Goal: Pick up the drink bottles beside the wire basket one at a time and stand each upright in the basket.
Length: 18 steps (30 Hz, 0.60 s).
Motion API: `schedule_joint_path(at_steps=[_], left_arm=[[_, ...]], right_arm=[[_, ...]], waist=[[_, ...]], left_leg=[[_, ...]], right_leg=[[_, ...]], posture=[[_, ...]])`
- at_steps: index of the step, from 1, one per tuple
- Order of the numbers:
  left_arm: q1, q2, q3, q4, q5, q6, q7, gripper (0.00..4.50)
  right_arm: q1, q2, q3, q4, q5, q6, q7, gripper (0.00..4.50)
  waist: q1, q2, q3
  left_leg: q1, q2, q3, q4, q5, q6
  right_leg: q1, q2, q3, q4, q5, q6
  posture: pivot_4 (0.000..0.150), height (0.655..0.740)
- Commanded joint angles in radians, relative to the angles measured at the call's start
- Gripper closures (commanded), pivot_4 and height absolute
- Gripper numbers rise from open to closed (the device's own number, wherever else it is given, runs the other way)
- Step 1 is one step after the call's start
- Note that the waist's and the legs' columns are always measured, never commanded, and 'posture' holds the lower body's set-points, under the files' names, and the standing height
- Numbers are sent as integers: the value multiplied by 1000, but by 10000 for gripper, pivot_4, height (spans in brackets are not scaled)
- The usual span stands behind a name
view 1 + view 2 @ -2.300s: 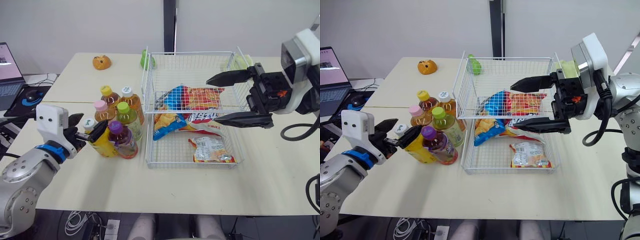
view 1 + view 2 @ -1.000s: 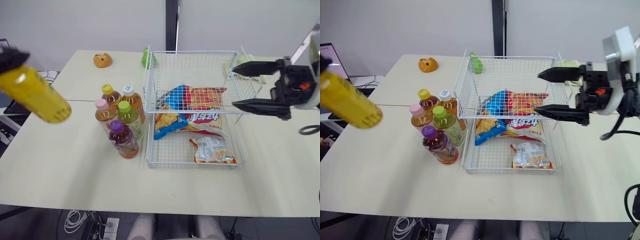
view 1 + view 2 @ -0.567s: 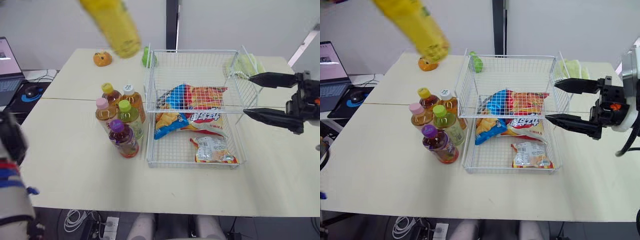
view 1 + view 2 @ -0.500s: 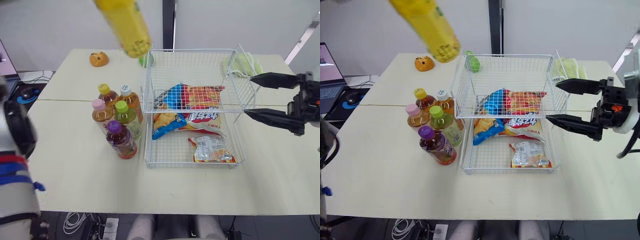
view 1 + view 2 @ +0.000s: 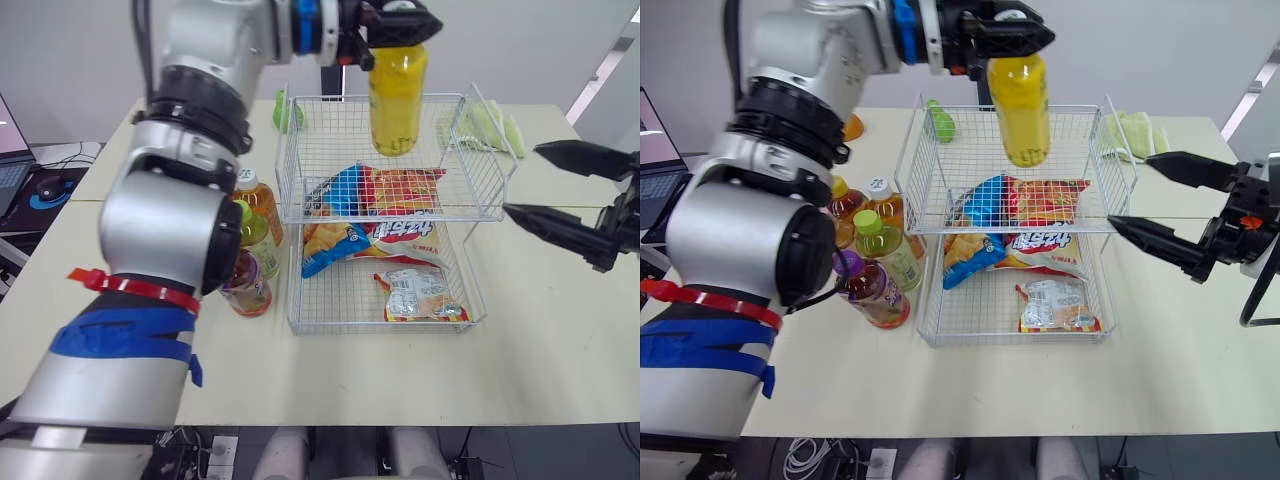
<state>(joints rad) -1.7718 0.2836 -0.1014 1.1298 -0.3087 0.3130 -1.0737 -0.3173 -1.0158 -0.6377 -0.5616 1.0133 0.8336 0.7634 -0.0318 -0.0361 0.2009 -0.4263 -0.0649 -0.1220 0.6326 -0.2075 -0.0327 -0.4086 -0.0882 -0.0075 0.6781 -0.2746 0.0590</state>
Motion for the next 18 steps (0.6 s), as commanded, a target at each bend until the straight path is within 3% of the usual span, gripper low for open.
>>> schedule_joint_path(at_steps=[1,8,15,18], left_arm=[[-90,-53,72,61,22,-102,107,31165],[-127,-127,142,156,64,-125,186,31165],[-117,-161,153,176,126,-117,168,31165],[-115,-173,164,182,144,-119,182,21219]], right_arm=[[25,3,-65,-65,48,-1,-48,0],[73,-7,-113,-94,90,-3,-121,0],[74,-3,-112,-90,70,-29,-176,0],[65,-5,-98,-84,60,-43,-192,0]], waist=[[1,0,0],[0,0,0],[1,0,0],[1,0,0]], left_leg=[[0,0,0,0,0,0],[0,-1,0,1,0,0],[0,-1,0,1,0,0],[0,-1,0,1,0,0]], right_leg=[[0,0,0,0,0,0],[0,0,0,1,0,0],[0,0,0,2,0,0],[0,0,0,2,0,0]], posture=[[1500,7400],[1500,7400],[1500,7400],[1500,7400]])
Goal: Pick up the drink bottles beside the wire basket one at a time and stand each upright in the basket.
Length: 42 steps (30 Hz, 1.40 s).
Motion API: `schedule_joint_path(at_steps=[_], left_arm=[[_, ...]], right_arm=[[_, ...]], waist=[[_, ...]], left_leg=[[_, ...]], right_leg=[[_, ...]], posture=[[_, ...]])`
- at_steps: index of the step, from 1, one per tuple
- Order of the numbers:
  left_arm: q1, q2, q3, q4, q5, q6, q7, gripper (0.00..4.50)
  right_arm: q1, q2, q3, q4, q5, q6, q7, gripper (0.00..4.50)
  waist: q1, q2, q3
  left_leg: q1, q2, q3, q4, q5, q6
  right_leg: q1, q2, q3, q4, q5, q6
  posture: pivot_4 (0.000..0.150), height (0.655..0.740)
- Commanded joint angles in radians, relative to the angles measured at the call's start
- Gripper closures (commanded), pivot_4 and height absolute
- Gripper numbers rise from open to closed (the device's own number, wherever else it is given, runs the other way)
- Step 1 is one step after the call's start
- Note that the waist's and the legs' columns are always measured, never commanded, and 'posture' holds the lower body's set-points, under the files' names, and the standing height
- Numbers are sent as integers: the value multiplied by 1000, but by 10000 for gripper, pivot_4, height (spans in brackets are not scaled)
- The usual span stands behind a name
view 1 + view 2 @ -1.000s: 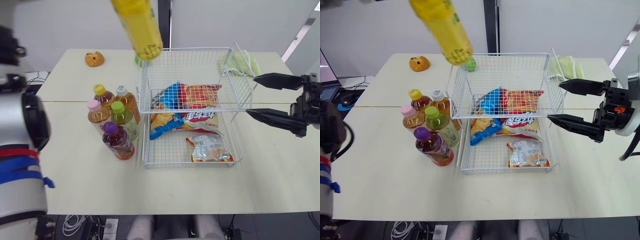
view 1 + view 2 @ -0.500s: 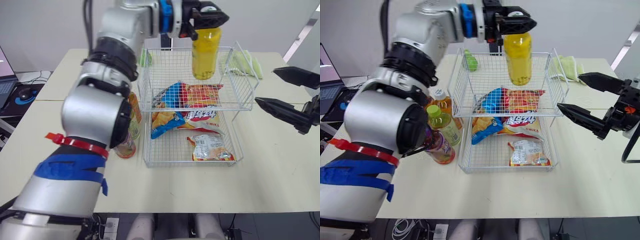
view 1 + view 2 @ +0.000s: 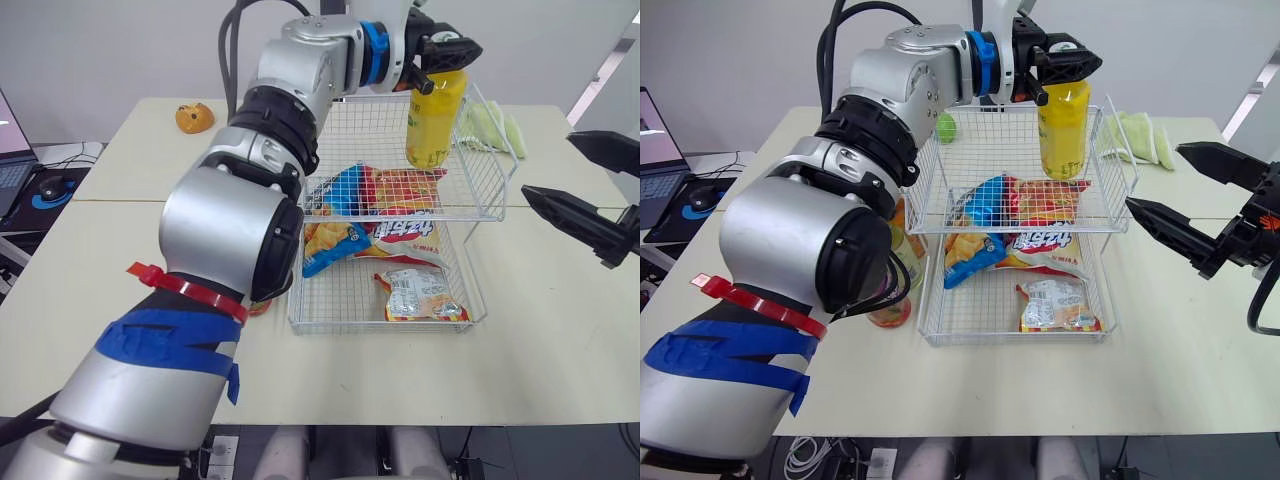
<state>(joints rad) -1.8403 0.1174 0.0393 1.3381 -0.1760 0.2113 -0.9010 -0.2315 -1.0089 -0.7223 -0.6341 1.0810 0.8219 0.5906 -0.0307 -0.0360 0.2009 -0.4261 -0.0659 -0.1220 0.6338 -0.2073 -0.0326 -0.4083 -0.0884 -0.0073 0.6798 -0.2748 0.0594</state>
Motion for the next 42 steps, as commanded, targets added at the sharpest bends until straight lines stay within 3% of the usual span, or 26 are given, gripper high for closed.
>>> schedule_joint_path(at_steps=[1,5,7,12,17,22,28,31,37,42], left_arm=[[-47,-10,28,-25,14,-16,8,17875],[-54,-11,43,-27,25,-19,-5,4604],[-60,-2,53,-29,27,-16,-19,617],[-73,53,81,-44,18,0,-90,617],[-49,176,65,-118,9,97,-331,617],[95,330,4,-415,-20,248,-577,617],[339,525,64,-859,-90,467,-479,617],[517,682,147,-1040,-104,494,-415,617],[855,866,347,-1211,-140,501,-291,617],[1145,941,518,-1253,-151,458,-236,617]], right_arm=[[-22,-13,-10,-10,-10,-36,-24,0],[-24,-15,-2,-11,-18,-47,-38,0],[-25,-17,-1,-10,-20,-52,-46,0],[-30,-24,-3,-11,-14,-55,-56,0],[-32,-44,-8,5,-2,-49,-34,0],[-50,-76,33,33,7,-53,34,0],[-66,-103,76,68,-12,-68,141,0],[-74,-123,103,124,-58,-86,197,0],[-158,-142,207,224,-106,-124,301,0],[-241,-139,289,275,-127,-131,366,0]], waist=[[0,0,0],[0,0,0],[0,0,0],[-2,0,0],[-4,1,0],[-6,2,-1],[-9,2,-1],[-21,2,-1],[-19,2,-1],[-8,2,-1]], left_leg=[[0,0,0,0,0,0],[0,0,0,1,0,0],[0,0,0,2,0,0],[0,0,0,2,0,0],[1,1,0,2,0,0],[2,1,0,2,0,0],[2,2,-2,4,0,0],[1,2,-3,5,0,0],[3,3,-4,7,0,0],[3,4,-4,8,0,0]], right_leg=[[0,0,0,0,0,0],[1,0,0,1,0,0],[1,0,0,1,0,0],[1,0,0,1,0,0],[1,1,0,1,0,0],[2,1,1,1,0,0],[2,3,0,2,0,0],[2,3,1,2,0,0],[4,3,1,2,1,-1],[4,3,0,2,1,-1]], posture=[[1500,7400],[1500,7400],[1500,7400],[1500,7400],[1500,7400],[1500,7400],[1500,7400],[1500,7400],[1500,7400],[1500,7400]])
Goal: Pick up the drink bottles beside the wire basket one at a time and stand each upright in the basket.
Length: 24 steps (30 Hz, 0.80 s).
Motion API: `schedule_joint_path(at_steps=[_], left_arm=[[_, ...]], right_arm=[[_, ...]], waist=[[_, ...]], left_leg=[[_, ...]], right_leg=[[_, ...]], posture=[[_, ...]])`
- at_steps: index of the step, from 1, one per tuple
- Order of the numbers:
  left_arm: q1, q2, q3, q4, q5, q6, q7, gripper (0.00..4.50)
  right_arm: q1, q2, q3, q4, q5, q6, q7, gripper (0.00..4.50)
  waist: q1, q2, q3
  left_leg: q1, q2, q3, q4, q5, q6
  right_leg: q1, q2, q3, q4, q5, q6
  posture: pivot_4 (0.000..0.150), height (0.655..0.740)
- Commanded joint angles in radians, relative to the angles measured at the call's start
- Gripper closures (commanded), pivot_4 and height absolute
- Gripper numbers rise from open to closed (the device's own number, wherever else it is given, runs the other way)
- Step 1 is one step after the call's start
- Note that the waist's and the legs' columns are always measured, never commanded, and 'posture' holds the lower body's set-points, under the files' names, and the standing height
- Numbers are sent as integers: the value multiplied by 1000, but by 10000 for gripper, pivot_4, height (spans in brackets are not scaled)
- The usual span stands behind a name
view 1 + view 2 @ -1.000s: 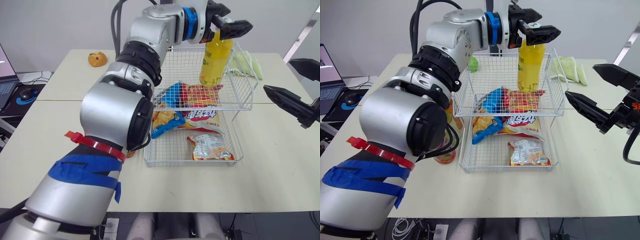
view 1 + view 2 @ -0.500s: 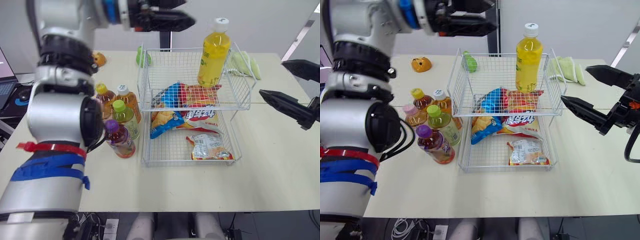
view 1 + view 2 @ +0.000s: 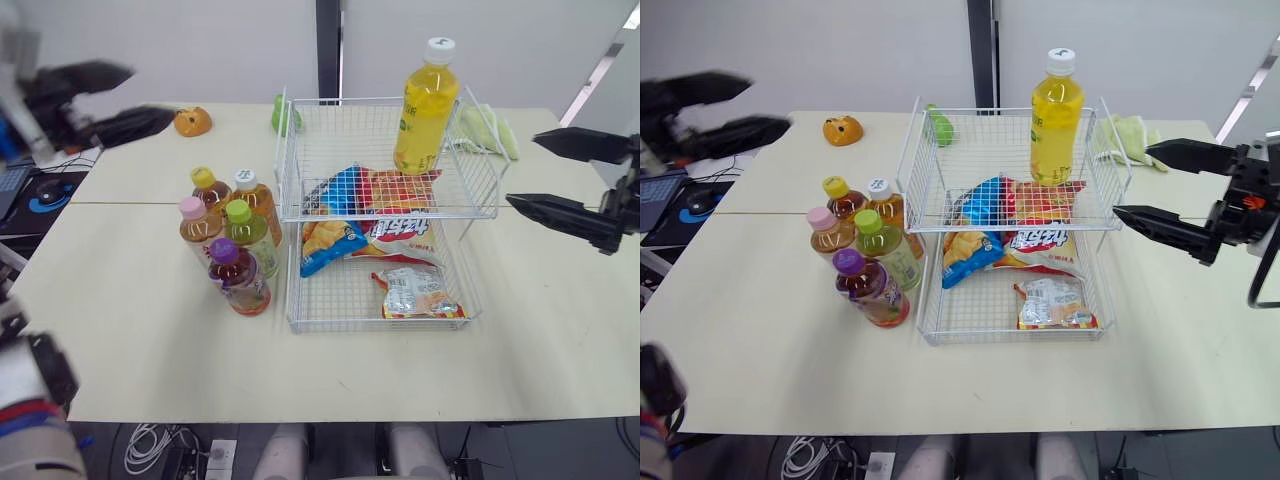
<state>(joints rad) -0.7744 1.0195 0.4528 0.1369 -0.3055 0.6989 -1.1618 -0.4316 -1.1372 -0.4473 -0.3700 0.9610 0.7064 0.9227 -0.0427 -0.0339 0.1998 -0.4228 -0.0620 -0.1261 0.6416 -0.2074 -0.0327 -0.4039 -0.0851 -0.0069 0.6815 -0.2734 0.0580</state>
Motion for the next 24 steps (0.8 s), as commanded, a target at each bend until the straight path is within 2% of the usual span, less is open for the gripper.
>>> schedule_joint_path(at_steps=[1,4,10,14,24], left_arm=[[150,45,151,-58,-29,-20,24,617],[394,34,294,-94,-43,-21,2,617],[681,-52,422,-203,-80,-69,28,617],[753,-100,444,-267,-127,-62,77,617],[805,-160,416,-421,-239,5,218,617]], right_arm=[[-57,-7,32,17,-7,-15,46,0],[-121,9,102,32,-16,-21,86,0],[-226,49,197,46,-31,-18,150,0],[-262,76,238,45,-43,-11,177,0],[-325,163,339,32,-129,-32,184,0]], waist=[[8,0,0],[7,1,0],[13,1,0],[23,1,0],[16,1,-1]], left_leg=[[0,0,0,0,0,0],[1,1,1,-1,0,0],[3,3,2,-2,0,0],[3,3,1,-2,0,0],[4,3,2,-3,0,0]], right_leg=[[0,0,1,0,0,0],[-1,-1,2,0,1,-1],[-1,-3,3,-1,2,-3],[0,-4,3,-2,2,-3],[-1,-4,4,-2,2,-3]], posture=[[1500,7400],[1500,7400],[1500,7400],[1500,7400],[1500,7400]])
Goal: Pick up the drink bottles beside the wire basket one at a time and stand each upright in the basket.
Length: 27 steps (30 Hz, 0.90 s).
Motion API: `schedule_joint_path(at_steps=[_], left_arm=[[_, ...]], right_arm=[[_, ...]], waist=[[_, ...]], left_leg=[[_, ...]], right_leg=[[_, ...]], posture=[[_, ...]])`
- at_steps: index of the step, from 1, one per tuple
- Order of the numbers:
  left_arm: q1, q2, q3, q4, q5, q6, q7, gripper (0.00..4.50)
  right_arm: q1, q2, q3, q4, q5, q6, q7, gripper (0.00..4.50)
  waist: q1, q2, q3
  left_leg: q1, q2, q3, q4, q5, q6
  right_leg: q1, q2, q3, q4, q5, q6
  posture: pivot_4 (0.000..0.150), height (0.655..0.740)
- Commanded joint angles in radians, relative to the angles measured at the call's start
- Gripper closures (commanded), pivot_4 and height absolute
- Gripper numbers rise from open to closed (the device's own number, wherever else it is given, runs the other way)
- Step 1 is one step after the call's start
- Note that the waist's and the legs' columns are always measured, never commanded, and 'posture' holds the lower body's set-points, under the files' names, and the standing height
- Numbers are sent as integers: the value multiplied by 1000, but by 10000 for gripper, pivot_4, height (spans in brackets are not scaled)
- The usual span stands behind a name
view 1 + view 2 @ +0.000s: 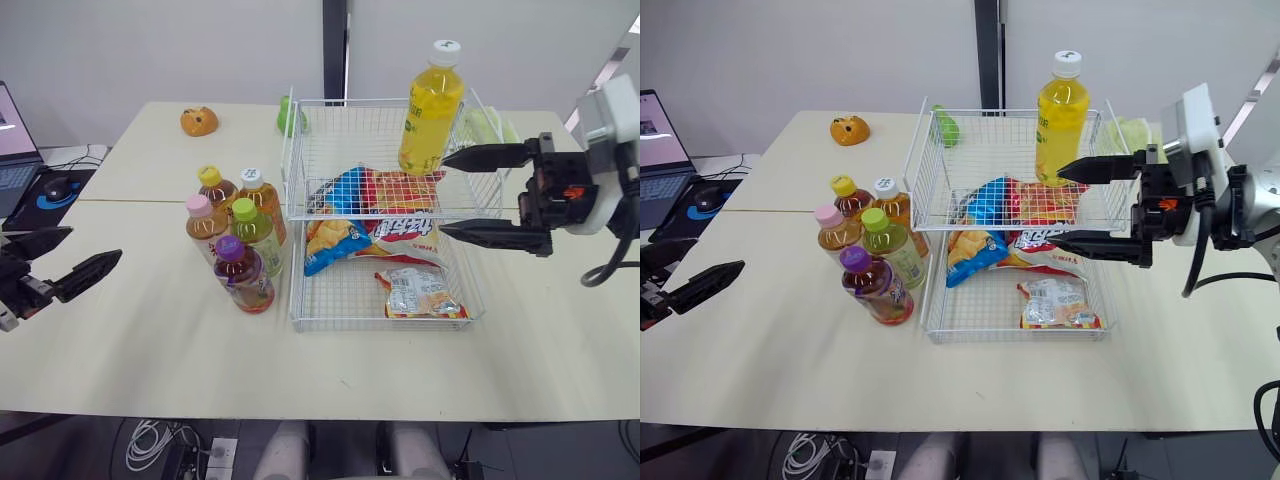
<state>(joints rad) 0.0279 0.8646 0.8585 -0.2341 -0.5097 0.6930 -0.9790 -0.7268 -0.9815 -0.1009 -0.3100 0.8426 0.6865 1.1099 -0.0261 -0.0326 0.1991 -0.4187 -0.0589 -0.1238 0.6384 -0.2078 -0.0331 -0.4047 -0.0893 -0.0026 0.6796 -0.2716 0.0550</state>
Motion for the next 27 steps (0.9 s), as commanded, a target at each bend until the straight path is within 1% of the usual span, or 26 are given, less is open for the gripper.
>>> schedule_joint_path(at_steps=[1,7,10,14,20,24,27], left_arm=[[2,-8,8,-60,-45,16,49,617],[-26,-34,-30,-115,-100,42,140,617],[-47,-57,-78,-158,-118,57,203,617],[-123,-99,-171,-205,-128,78,322,617],[-233,-177,-303,-260,-89,88,514,617],[-316,-244,-395,-259,-46,120,666,617],[-343,-275,-436,-248,-22,119,715,617]], right_arm=[[-37,15,-2,-30,-12,-7,-8,0],[-55,27,15,-50,-5,28,-9,0],[-54,26,10,-62,9,39,5,0],[-43,19,8,-80,17,43,32,0],[-54,32,15,-79,6,44,28,0],[-64,40,17,-80,12,52,19,0],[-72,46,20,-81,13,59,14,0]], waist=[[0,0,0],[1,0,0],[2,0,0],[3,0,0],[3,0,0],[3,0,0],[2,0,0]], left_leg=[[0,0,0,0,0,0],[0,0,0,0,0,0],[0,0,0,0,0,0],[0,0,0,0,0,0],[0,-1,0,0,0,0],[0,-1,1,0,0,0],[0,-1,1,0,0,0]], right_leg=[[0,0,0,0,0,0],[0,0,0,0,0,0],[0,0,0,0,0,0],[0,1,0,0,0,0],[0,3,0,0,1,1],[0,4,0,1,1,1],[0,4,0,1,1,1]], posture=[[1500,7400],[1500,7400],[1500,7400],[1500,7400],[1500,7400],[1500,7400],[1500,7400]])
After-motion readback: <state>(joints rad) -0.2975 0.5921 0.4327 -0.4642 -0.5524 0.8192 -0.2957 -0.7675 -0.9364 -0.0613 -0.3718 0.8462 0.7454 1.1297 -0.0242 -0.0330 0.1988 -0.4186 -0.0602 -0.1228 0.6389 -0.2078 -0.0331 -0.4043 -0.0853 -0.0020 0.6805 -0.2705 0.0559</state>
